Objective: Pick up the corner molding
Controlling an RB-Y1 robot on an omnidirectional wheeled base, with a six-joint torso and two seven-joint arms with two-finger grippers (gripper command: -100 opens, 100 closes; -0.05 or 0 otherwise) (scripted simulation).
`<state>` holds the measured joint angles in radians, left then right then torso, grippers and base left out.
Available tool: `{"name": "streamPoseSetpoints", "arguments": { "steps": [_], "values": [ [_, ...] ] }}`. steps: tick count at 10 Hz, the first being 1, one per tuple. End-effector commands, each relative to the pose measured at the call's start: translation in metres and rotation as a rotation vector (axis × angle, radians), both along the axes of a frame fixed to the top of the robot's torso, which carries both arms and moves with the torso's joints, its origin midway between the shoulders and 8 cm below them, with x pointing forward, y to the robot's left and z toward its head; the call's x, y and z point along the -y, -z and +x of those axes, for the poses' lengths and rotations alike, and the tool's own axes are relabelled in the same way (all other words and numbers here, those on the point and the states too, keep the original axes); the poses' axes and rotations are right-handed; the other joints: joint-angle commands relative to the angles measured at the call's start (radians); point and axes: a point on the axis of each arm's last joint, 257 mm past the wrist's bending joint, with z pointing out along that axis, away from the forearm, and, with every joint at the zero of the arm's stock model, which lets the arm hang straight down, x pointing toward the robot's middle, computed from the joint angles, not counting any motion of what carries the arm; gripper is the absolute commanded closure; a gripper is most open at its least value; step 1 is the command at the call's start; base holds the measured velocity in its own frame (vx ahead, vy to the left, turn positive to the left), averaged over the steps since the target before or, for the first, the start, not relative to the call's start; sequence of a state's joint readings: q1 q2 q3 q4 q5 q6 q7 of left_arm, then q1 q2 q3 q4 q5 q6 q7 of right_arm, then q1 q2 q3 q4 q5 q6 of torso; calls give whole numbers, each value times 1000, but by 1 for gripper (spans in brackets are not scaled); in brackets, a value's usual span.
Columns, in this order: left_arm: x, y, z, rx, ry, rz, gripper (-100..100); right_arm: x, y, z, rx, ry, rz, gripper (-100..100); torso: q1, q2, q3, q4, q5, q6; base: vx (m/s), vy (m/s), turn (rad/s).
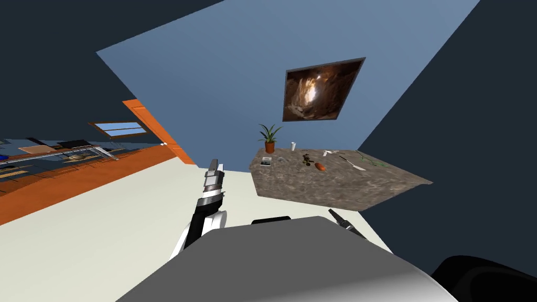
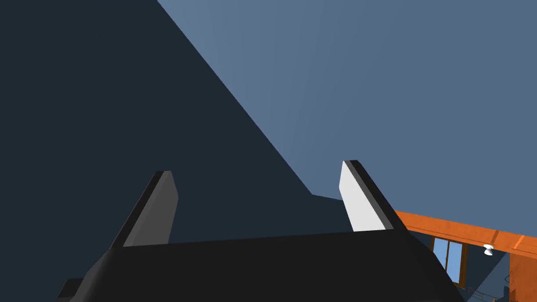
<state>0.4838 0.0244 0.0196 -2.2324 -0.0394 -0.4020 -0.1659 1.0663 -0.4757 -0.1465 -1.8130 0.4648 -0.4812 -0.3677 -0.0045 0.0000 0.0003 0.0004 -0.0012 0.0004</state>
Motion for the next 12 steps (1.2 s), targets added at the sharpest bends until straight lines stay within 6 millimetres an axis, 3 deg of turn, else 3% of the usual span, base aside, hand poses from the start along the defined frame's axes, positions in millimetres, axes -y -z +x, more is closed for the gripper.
{"name": "streamPoseSetpoints", "arguments": {
  "steps": [1, 2, 3, 4, 5, 6, 7, 8, 9, 11, 12],
  "values": [
    [0, 0, 0, 0, 0, 0, 0, 21, 15, -30, -89, -5, -31, -100, 0, 0, 0, 0, 0, 0, -69, -13, 298],
    [0, 0, 0, 0, 0, 0, 0, 32, 22, -53, -147, -15, -51, -100, 0, 0, 0, 0, 0, -1, -95, 3, 421],
    [0, 0, 0, 0, 0, 0, 0, 37, 26, -58, -164, -16, -58, -100, 1, 1, 1, 0, 0, -1, -75, 2, 282],
    [0, 0, 0, 0, 0, 0, 0, 51, 34, -85, -235, -29, -83, -100, 1, 1, 0, 0, 0, 0, -71, 7, 433],
    [0, 0, 0, 0, 0, 0, 0, 52, 34, -86, -239, -29, -84, -100, 1, 0, 0, 0, 0, -1, -46, 3, 194],
    [0, 0, 0, 0, 0, 0, 0, 66, 39, -112, -308, -47, -109, -100, 1, -1, -1, 0, 0, 0, -37, 23, 356],
    [0, 0, 0, 0, 0, 0, 0, 68, 40, -114, -312, -43, -110, -100, 1, -2, -1, 0, 0, -1, -25, 23, 192],
    [0, 0, 0, 0, 0, 0, 0, 83, 44, -142, -384, -61, -134, -100, 2, -3, -2, 0, 0, 0, -32, 48, 345],
    [0, 0, 0, 0, 0, 0, 0, 83, 44, -142, -385, -60, -134, -100, 3, -3, -2, -1, 1, -1, -25, 30, 226],
    [0, 0, 0, 0, 0, 0, 0, 108, 44, -189, -507, -100, -173, -100, 2, -4, -2, -1, 1, 0, -13, 52, 396],
    [0, 0, 0, 0, 0, 0, 0, 114, 44, -195, -524, -97, -180, -100, 3, -5, -3, -1, 1, -1, 2, 51, 343]
  ]
}}
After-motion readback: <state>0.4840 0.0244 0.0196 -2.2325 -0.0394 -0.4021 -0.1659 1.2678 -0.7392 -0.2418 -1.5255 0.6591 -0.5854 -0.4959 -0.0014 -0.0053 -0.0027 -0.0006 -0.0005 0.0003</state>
